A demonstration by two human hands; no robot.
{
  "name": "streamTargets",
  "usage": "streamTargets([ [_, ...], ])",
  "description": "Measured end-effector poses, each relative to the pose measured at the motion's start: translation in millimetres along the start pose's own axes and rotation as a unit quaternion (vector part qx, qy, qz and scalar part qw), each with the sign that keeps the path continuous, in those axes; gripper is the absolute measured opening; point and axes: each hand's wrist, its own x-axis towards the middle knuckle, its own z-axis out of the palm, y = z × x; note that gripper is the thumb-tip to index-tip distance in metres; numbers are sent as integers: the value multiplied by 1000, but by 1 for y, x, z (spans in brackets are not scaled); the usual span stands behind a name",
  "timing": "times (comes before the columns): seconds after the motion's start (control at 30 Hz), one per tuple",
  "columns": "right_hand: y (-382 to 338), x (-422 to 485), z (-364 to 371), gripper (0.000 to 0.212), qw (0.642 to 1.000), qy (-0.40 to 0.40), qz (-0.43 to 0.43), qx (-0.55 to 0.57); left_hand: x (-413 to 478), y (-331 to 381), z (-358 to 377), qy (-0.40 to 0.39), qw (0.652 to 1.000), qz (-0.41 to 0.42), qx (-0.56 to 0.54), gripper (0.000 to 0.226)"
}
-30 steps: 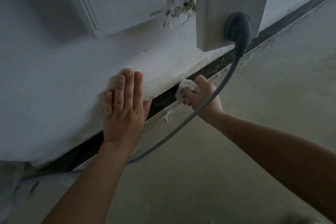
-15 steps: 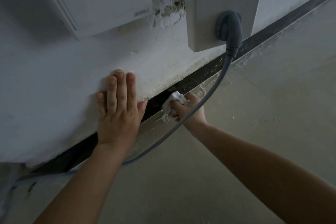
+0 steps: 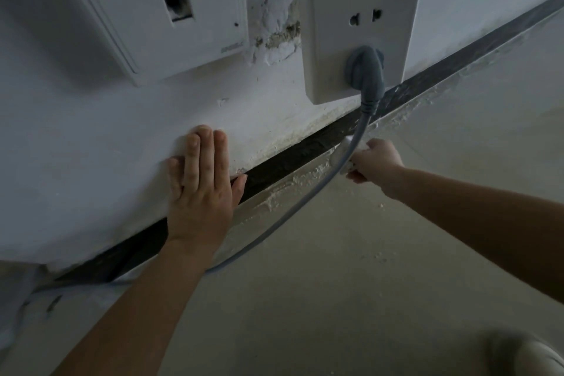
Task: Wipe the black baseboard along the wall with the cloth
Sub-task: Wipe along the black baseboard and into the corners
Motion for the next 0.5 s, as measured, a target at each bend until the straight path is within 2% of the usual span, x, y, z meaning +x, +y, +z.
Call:
streamTargets([
  [0.17, 0, -16, -1, 17, 977, -121, -109, -138, 10, 13, -14, -48, 995, 70, -50, 71],
  [0.3, -3, -19, -1, 27, 955, -117, -200, -185, 20, 25, -18, -86, 989, 118, -7, 70],
  [0.37, -2, -20, 3, 23, 950, -116, -231, -177, 23, 27, -18, -88, 988, 124, 20, 70],
  [0.5, -1, -18, 24, 20, 957, -122, -249, -84, 37, 29, -20, -47, 989, 121, 66, 69],
])
